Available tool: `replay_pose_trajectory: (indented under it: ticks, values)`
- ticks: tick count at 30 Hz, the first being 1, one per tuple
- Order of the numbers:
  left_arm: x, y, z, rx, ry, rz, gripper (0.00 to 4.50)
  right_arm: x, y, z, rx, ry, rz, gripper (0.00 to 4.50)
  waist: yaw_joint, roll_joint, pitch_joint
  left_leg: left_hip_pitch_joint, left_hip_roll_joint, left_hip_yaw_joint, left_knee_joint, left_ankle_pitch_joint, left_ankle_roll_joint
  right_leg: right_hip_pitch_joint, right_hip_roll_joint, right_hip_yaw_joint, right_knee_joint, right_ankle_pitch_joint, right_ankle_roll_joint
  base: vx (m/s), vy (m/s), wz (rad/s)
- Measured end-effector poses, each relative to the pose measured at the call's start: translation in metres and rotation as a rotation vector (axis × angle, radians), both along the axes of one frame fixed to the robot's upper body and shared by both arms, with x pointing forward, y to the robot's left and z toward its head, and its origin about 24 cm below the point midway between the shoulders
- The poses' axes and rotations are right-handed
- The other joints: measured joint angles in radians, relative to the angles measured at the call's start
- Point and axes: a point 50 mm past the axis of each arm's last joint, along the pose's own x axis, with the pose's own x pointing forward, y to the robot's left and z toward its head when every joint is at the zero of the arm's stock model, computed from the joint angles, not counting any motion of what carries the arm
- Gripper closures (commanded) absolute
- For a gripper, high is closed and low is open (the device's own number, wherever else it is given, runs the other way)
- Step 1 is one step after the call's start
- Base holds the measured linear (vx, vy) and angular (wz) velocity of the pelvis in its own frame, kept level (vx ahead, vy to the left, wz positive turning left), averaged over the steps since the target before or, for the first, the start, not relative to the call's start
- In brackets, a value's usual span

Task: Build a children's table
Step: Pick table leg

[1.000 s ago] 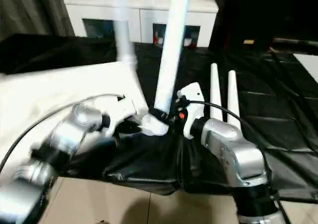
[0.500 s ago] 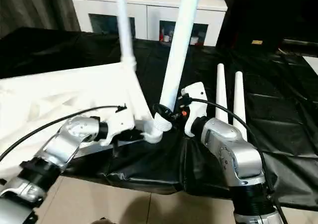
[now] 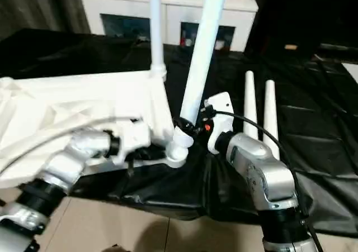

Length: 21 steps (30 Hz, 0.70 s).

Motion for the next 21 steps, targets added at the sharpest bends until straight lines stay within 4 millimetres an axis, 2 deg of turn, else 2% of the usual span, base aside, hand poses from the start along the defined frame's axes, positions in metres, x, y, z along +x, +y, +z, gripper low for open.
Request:
replay_pose_trajectory:
  ticks: [3,8,15,16,21]
  values:
    - [0.0,0.014,0.0,0.033,0.009,0.011,3.14,-0.002,-0.003,-0.002,0.002,0.007,-0.015,2.64,-0.007,0.0,0.0,0.001,0.0,0.0,0.0,0.0,0.0,0.0,0.0,0.0,0.0,-0.001,0.001,0.0,0.0,0.0]
    - [-0.004,0.026,-0.003,0.094,0.042,0.023,3.09,-0.002,-0.003,-0.002,0.004,0.005,-0.015,2.64,-0.005,0.0,0.0,0.001,0.0,0.0,0.0,0.0,0.0,0.0,0.0,0.0,0.0,0.0,0.001,0.0,0.0,0.0]
    - [-0.005,0.028,-0.016,0.13,0.048,0.076,3.09,-0.001,-0.002,-0.001,0.007,0.004,-0.012,2.64,-0.004,-0.001,0.001,0.002,0.0,0.0,0.0,0.0,0.0,0.0,0.0,0.001,0.0,0.0,0.001,0.0,0.0,0.0]
    - [-0.005,0.029,-0.018,0.133,0.053,0.082,3.38,-0.002,-0.001,-0.002,0.008,0.004,-0.01,2.64,-0.004,-0.001,0.001,0.002,0.0,0.0,0.0,0.0,0.0,0.0,0.0,0.001,0.0,0.0,0.001,0.0,0.0,0.0]
    - [-0.005,0.029,-0.019,0.131,0.063,0.085,3.65,-0.003,0.005,-0.003,-0.005,-0.003,0.017,2.64,-0.004,-0.002,0.001,0.002,0.0,0.0,0.0,0.0,0.0,0.0,0.0,0.001,0.001,0.0,0.001,0.0,0.0,0.0]
